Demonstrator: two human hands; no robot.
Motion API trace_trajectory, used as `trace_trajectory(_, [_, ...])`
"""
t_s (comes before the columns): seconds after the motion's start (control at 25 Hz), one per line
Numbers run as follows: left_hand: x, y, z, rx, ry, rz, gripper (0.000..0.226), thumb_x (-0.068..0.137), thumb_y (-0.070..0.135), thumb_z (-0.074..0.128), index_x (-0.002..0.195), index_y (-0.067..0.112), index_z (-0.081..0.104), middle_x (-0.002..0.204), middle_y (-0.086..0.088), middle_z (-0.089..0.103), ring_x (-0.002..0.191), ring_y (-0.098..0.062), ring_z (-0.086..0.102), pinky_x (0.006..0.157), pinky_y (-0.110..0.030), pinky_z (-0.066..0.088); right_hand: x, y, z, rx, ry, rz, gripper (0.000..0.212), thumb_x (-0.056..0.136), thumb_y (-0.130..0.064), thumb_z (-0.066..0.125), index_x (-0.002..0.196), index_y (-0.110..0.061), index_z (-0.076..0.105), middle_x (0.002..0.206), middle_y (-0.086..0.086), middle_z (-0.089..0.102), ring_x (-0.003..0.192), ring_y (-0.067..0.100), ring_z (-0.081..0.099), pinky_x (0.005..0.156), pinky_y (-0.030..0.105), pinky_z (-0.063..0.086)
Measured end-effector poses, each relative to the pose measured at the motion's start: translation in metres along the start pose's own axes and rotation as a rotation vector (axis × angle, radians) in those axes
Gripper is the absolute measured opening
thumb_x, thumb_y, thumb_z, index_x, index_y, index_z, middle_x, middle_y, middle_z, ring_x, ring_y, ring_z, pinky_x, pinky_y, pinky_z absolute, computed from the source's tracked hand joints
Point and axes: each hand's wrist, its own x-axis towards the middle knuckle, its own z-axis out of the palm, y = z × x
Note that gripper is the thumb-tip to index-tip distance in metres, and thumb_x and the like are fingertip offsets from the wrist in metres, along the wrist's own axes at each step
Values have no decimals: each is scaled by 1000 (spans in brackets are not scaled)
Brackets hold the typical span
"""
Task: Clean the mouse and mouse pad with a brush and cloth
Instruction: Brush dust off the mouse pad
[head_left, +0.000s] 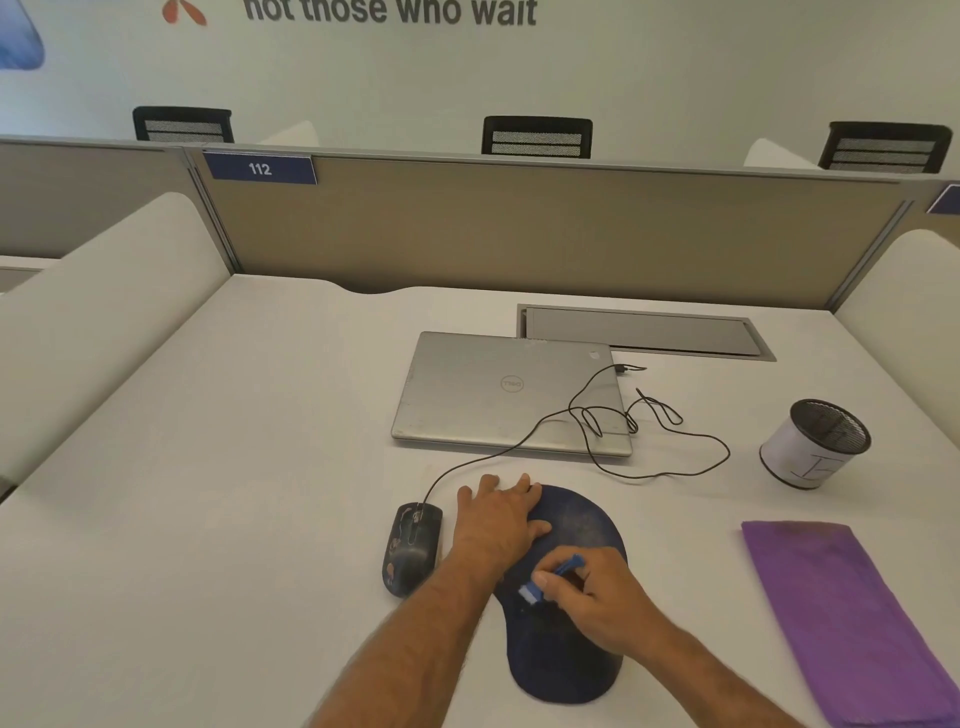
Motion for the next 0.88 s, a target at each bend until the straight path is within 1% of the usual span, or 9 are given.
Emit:
trace_trajectory(0.08, [0, 0, 1, 4, 2, 1, 61, 104, 55, 36, 157, 32, 19, 165, 8, 21, 149, -29, 18, 115, -56, 22, -2, -3, 2, -44, -86, -30, 15, 92, -31, 56, 85, -32, 69, 80, -19, 68, 83, 1, 62, 71, 13, 48])
trace_trajectory(0.16, [0, 1, 1, 1, 7, -1, 61, 104, 55, 36, 157, 32, 19, 165, 8, 20, 149, -29, 17, 115, -55, 22, -3, -2, -2, -68, -128, -22, 16, 91, -27, 55, 82, -27, 68, 73, -16, 65, 77, 3, 61, 67, 15, 47])
trace_trajectory(0.24, [1, 1, 2, -4, 6, -6, 61, 104, 55, 36, 157, 32, 19, 165, 8, 20, 149, -29, 17, 115, -55, 22, -2, 0, -9, -59, -109, -25, 16, 92, -25, 55, 83, -24, 68, 70, -15, 64, 72, 4, 60, 65, 16, 47])
trace_trajectory(0.4, [1, 1, 4, -2, 2, -8, 61, 104, 54, 36, 158, 32, 18, 165, 8, 19, 150, -30, 16, 115, -56, 20, -4, -3, -8, -121, -177, -75, 15, 91, -33, 57, 90, -28, 70, 84, -20, 68, 84, 1, 61, 72, 13, 49])
trace_trajectory(0.48, [1, 1, 4, -4, 9, -12, 60, 104, 54, 35, 158, 33, 18, 165, 9, 19, 149, -29, 16, 115, -56, 21, -5, -2, -15, -185, -213, -64, 15, 90, -33, 56, 81, -29, 68, 78, -16, 67, 76, 3, 61, 69, 19, 51])
trace_trajectory(0.56, [1, 1, 4, -7, 12, -12, 60, 104, 54, 35, 158, 32, 18, 165, 9, 19, 149, -29, 16, 115, -55, 21, -4, 3, -28, -179, -178, -19, 17, 89, -30, 56, 75, -30, 64, 72, -10, 65, 69, 5, 59, 65, 22, 50])
trace_trajectory(0.64, [1, 1, 4, -11, 7, -8, 60, 104, 54, 35, 158, 33, 18, 166, 9, 19, 149, -29, 16, 115, -55, 21, -5, 7, -34, -116, -140, -3, 14, 89, -29, 58, 80, -29, 69, 75, -10, 68, 72, 5, 62, 64, 19, 50])
trace_trajectory(0.76, [0, 2, 3, -5, 8, -11, 60, 104, 54, 35, 158, 33, 17, 166, 9, 18, 149, -30, 16, 115, -56, 20, -10, 9, -34, -128, -220, 8, 13, 88, -31, 60, 87, -30, 73, 81, -14, 70, 81, 4, 62, 67, 14, 49])
trace_trajectory(0.88, [-1, 2, 3, -14, 5, -10, 60, 105, 54, 35, 158, 32, 18, 166, 8, 19, 150, -29, 16, 116, -56, 20, -10, 16, -44, -200, -271, 49, 13, 85, -31, 60, 77, -30, 69, 77, -4, 69, 74, 12, 62, 64, 20, 49])
